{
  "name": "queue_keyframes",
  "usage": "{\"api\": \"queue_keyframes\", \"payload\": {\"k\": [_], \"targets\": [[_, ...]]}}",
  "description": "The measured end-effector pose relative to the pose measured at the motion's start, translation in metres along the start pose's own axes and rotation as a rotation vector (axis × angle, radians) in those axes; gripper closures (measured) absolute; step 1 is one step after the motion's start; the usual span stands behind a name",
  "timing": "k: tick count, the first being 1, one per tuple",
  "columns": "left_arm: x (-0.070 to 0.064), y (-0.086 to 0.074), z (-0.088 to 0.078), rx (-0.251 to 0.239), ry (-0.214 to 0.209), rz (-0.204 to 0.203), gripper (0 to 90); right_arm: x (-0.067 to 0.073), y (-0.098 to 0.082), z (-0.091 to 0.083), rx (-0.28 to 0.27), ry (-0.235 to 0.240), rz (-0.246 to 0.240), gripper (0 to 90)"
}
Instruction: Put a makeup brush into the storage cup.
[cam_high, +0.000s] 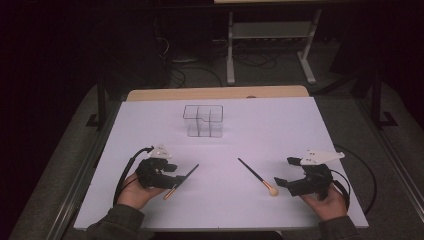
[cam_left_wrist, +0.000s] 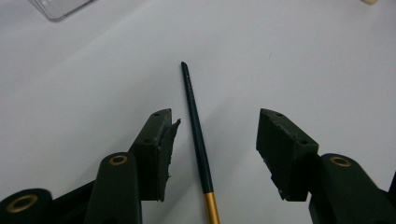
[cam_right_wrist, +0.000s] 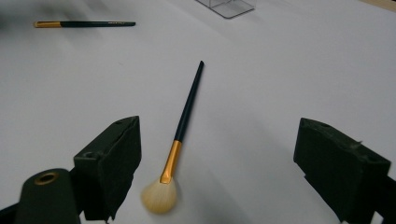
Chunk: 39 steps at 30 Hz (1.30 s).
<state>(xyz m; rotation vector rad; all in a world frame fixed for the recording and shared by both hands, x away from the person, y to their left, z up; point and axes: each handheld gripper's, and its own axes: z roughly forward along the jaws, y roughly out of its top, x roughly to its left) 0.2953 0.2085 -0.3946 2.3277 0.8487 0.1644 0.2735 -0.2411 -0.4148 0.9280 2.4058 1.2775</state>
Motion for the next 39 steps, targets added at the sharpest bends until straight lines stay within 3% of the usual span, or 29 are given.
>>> {"api": "queue_keyframes", "payload": {"k": [5, 10, 18, 19, 28, 39], "targets": [[-0.001, 0.002, 0.009, 0.032, 0.004, 0.009, 52.3, 0.001, 0.001, 0.000, -0.012, 0.017, 0.016, 14.2], [0.002, 0.004, 0.019, 0.084, 0.014, 0.016, 56.7, 0.003, 0.003, 0.000, -0.013, 0.018, 0.002, 14.2], [0.006, 0.002, 0.027, 0.133, 0.017, 0.007, 62.8, 0.003, 0.004, -0.001, -0.027, 0.024, 0.017, 14.2], [0.006, 0.001, 0.030, 0.135, 0.020, -0.011, 63.8, 0.003, 0.004, -0.001, -0.025, 0.024, 0.017, 14.2], [0.007, 0.000, 0.035, 0.192, 0.013, -0.007, 71.5, 0.003, 0.004, -0.001, -0.018, 0.022, 0.011, 14.2], [0.004, 0.001, 0.037, 0.202, 0.041, -0.008, 77.1, 0.004, 0.004, 0.001, -0.011, 0.021, 0.000, 14.2]]}}
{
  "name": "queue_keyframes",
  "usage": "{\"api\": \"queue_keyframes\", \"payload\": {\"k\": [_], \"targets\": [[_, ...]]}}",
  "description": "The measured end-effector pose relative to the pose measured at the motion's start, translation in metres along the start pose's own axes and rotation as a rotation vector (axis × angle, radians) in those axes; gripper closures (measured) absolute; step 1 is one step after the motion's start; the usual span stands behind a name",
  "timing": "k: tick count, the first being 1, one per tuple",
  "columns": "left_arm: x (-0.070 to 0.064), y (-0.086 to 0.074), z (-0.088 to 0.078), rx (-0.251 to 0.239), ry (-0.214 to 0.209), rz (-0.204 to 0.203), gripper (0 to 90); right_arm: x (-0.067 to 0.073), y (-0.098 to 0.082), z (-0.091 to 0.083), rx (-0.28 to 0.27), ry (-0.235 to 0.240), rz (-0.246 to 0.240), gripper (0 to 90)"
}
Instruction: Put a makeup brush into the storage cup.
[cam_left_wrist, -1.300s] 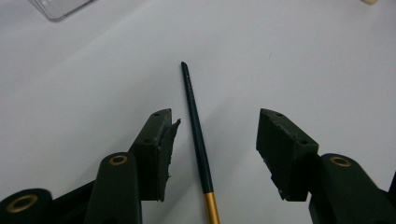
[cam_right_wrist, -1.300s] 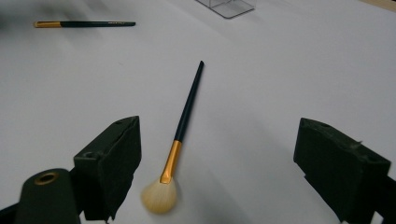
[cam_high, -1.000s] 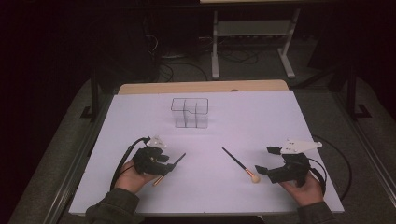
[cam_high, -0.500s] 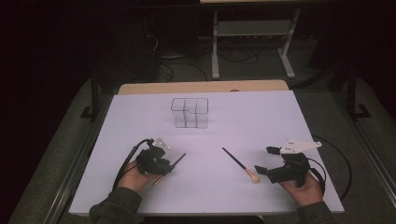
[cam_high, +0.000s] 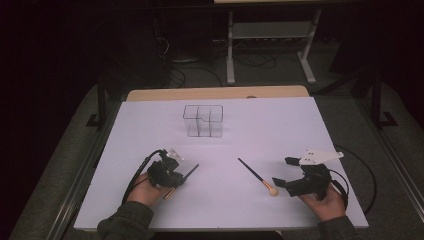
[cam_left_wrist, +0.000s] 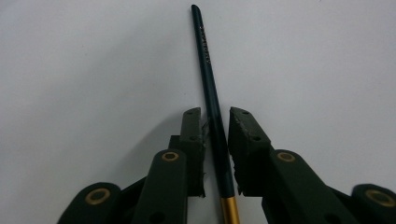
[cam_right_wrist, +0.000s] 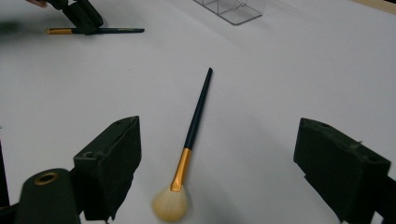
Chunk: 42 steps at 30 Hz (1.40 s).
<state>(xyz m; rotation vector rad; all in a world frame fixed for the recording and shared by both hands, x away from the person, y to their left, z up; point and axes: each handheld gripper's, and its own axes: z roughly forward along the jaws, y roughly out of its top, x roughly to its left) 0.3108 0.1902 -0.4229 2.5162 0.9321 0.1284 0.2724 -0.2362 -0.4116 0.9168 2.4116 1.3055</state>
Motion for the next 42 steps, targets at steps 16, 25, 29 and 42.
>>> {"api": "queue_keyframes", "payload": {"k": [16, 25, 29, 42], "targets": [[-0.004, 0.001, 0.001, 0.004, 0.034, -0.011, 83.6, 0.003, 0.000, 0.004, 0.031, 0.000, -0.016, 14.2], [0.004, -0.003, -0.002, -0.009, -0.012, -0.009, 83.8, 0.003, 0.003, 0.009, 0.067, 0.004, -0.025, 14.5], [0.005, -0.004, -0.007, -0.032, -0.022, -0.003, 83.8, 0.003, 0.007, 0.010, 0.078, 0.011, -0.026, 14.6], [0.007, -0.005, -0.029, -0.090, -0.073, 0.024, 83.8, 0.004, 0.041, 0.010, 0.131, 0.057, -0.090, 17.6]]}}
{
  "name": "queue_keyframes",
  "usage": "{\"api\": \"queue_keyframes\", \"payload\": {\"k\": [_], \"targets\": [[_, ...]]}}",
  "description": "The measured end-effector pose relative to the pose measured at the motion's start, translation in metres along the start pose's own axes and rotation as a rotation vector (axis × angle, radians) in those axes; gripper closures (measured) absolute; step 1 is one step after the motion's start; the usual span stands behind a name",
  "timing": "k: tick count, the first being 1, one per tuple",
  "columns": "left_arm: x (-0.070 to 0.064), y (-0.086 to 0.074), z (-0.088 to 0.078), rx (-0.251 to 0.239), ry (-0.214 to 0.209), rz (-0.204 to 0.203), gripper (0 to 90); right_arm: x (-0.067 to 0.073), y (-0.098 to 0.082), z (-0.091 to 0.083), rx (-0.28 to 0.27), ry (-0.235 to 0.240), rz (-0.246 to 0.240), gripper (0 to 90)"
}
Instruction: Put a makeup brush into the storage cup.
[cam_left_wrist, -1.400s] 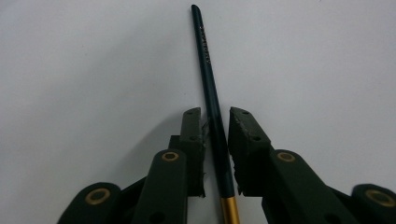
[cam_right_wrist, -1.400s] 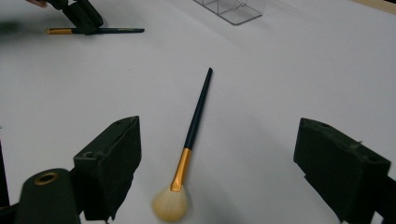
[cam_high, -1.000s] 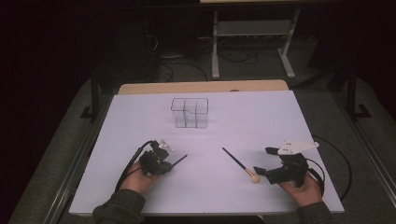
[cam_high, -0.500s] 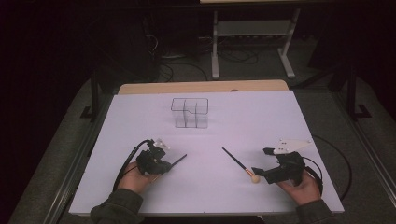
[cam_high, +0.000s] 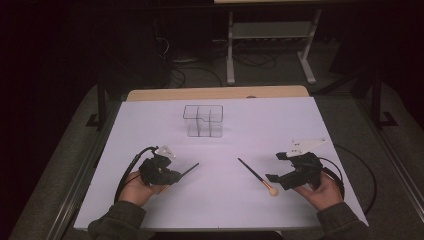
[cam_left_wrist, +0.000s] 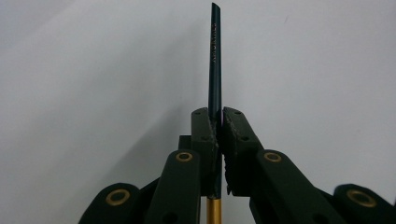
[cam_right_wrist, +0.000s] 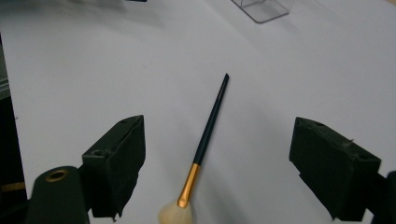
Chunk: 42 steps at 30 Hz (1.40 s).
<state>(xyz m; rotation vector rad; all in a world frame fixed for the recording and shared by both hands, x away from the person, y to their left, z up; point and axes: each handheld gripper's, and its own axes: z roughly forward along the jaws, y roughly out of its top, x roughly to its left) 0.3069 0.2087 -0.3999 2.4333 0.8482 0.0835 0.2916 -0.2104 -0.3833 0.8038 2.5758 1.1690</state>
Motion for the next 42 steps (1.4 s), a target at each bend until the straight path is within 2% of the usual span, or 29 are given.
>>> {"api": "queue_keyframes", "payload": {"k": [1, 5, 14, 19, 20, 21, 23, 24, 29, 32, 35, 38, 39, 42], "targets": [[0.000, 0.001, -0.002, 0.014, -0.001, 0.014, 83.8, 0.000, 0.003, 0.000, -0.001, 0.006, -0.005, 17.7], [-0.002, 0.004, -0.008, -0.003, -0.007, 0.023, 83.8, 0.001, 0.015, -0.001, 0.001, 0.023, -0.021, 17.7], [-0.008, 0.015, -0.023, -0.002, -0.026, 0.080, 83.7, 0.001, 0.039, -0.002, 0.009, 0.070, -0.050, 18.7], [-0.013, 0.021, -0.027, -0.024, -0.034, 0.083, 83.8, 0.002, 0.051, -0.002, 0.017, 0.094, -0.068, 19.3], [-0.013, 0.022, -0.028, -0.022, -0.033, 0.096, 83.7, 0.002, 0.054, -0.001, 0.021, 0.097, -0.081, 19.8], [-0.016, 0.025, -0.029, -0.036, -0.042, 0.088, 83.7, 0.003, 0.060, -0.001, 0.028, 0.108, -0.101, 20.1], [-0.017, 0.026, -0.030, -0.036, -0.041, 0.095, 83.8, 0.004, 0.064, 0.000, 0.032, 0.116, -0.101, 20.3], [-0.019, 0.029, -0.031, -0.041, -0.045, 0.103, 83.8, 0.005, 0.071, 0.001, 0.038, 0.132, -0.125, 21.2], [-0.022, 0.035, -0.035, -0.046, -0.055, 0.133, 83.8, 0.008, 0.084, 0.003, 0.048, 0.157, -0.156, 21.8], [-0.025, 0.039, -0.037, -0.049, -0.065, 0.141, 83.8, 0.010, 0.089, 0.004, 0.059, 0.170, -0.163, 22.2], [-0.029, 0.043, -0.038, -0.051, -0.067, 0.162, 83.8, 0.012, 0.098, 0.007, 0.072, 0.190, -0.196, 22.6], [-0.032, 0.047, -0.039, -0.055, -0.073, 0.175, 83.8, 0.013, 0.103, 0.009, 0.069, 0.204, -0.208, 22.7], [-0.033, 0.048, -0.040, -0.050, -0.073, 0.194, 83.8, 0.013, 0.105, 0.010, 0.070, 0.209, -0.213, 22.8], [-0.037, 0.050, -0.039, -0.052, -0.076, 0.202, 83.7, 0.013, 0.109, 0.015, 0.084, 0.223, -0.236, 23.0]]}}
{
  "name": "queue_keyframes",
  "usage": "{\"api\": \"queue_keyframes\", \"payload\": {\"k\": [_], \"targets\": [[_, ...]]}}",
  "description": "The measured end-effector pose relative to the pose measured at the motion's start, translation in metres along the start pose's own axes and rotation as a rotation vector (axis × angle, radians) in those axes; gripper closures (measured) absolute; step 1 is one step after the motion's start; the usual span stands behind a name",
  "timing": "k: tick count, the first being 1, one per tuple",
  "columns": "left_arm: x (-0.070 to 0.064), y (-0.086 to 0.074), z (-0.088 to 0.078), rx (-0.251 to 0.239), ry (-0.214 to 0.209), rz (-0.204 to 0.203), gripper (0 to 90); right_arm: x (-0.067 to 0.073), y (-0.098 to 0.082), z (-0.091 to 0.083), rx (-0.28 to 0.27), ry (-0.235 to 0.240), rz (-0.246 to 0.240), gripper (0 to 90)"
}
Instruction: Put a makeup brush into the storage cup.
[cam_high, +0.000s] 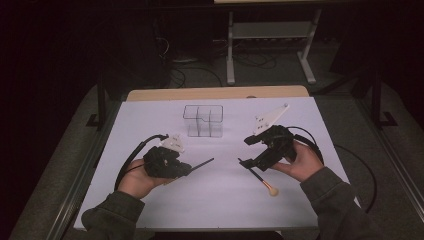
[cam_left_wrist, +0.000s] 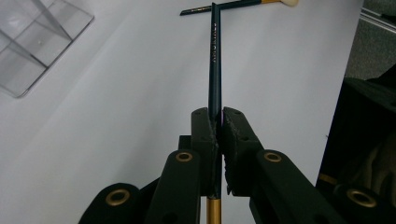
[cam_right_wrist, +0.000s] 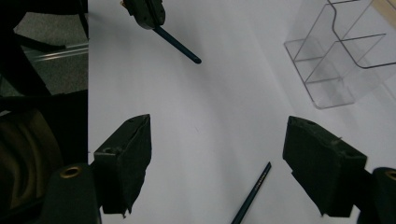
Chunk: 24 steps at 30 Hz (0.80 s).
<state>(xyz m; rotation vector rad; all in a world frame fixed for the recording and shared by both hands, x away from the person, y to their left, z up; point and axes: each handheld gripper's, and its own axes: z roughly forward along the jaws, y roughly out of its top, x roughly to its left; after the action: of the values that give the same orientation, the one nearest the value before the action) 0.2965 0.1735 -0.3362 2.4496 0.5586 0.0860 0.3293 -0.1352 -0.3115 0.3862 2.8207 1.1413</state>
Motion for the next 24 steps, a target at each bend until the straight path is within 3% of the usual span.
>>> {"api": "queue_keyframes", "payload": {"k": [6, 24], "targets": [[-0.004, 0.005, 0.003, 0.003, -0.013, 0.033, 83.8, 0.000, 0.008, 0.006, 0.014, 0.033, -0.020, 25.5], [-0.014, 0.015, 0.016, 0.005, -0.056, 0.079, 83.9, 0.005, 0.013, 0.030, 0.084, 0.118, -0.066, 31.0]]}}
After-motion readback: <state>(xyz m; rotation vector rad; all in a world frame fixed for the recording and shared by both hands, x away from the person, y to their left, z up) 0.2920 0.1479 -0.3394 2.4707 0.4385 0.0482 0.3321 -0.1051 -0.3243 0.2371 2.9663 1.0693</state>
